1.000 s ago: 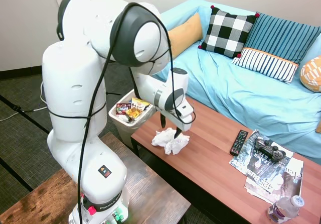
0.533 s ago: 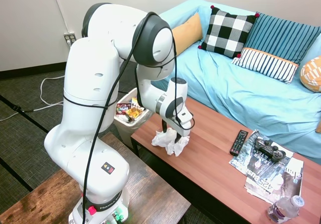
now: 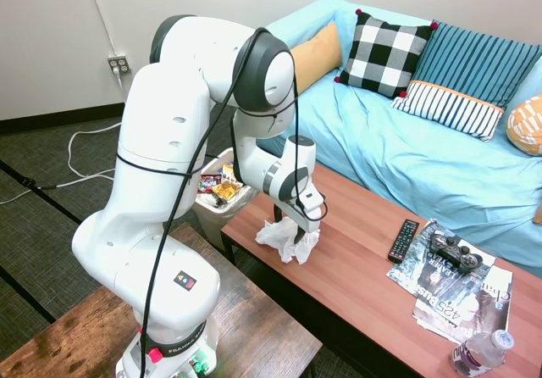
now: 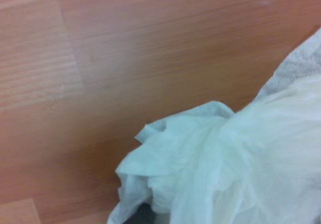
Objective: Throw the tissue in the trash bin
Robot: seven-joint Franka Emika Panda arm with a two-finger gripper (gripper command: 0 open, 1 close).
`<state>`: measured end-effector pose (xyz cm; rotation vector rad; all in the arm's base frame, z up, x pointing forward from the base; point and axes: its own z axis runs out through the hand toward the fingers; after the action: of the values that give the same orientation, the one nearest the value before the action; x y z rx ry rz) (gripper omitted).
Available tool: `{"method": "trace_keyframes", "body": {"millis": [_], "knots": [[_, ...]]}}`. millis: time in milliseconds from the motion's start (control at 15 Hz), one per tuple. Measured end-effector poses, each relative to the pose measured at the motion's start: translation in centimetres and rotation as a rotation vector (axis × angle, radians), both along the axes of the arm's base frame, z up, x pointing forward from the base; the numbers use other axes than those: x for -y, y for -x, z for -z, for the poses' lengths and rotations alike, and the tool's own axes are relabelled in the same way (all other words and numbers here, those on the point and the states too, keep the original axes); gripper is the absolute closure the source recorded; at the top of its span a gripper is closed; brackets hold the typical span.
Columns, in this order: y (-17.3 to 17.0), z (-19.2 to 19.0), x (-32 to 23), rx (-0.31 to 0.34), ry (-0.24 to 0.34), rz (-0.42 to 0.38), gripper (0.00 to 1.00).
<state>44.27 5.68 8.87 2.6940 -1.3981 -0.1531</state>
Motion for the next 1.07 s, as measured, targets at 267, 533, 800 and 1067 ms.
{"method": "trace_keyframes", "body": {"millis": [267,533,800,1067], "knots": [[0.0,0.0,0.1,0.000,-0.004,0.011,1.00],[-0.1,-0.2,0.2,0.003,-0.017,0.017,1.00],[-0.2,-0.9,-0.1,0.014,-0.030,0.010,1.00],[0.2,-1.3,-0.3,0.015,-0.039,0.004,1.00]]}}
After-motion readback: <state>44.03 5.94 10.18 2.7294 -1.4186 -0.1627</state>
